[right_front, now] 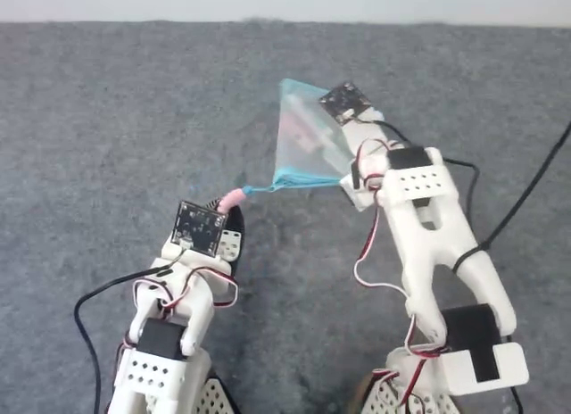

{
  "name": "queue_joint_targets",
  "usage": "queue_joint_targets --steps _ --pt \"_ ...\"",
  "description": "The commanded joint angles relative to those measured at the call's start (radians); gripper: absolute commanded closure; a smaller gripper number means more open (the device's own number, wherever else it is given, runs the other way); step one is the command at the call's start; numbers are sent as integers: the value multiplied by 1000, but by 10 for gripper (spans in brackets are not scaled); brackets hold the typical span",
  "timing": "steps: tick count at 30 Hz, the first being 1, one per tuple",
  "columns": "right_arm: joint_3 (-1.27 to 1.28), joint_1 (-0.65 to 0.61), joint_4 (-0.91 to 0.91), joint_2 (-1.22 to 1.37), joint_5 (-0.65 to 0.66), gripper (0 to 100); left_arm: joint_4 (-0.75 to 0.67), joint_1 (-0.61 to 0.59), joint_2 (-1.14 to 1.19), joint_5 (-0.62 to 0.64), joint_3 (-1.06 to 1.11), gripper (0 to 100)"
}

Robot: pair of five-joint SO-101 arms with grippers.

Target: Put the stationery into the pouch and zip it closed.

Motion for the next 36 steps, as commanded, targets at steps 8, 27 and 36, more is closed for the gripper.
queue_joint_targets --steps 8,27,36 --pt "21 188 22 1 25 992 -35 -6 -15 9 -21 988" --pt "28 -113 309 -360 -224 707 -8 38 -20 6 -12 778" --pt "64 -183 346 -447 -218 706 -12 28 -21 6 -13 765"
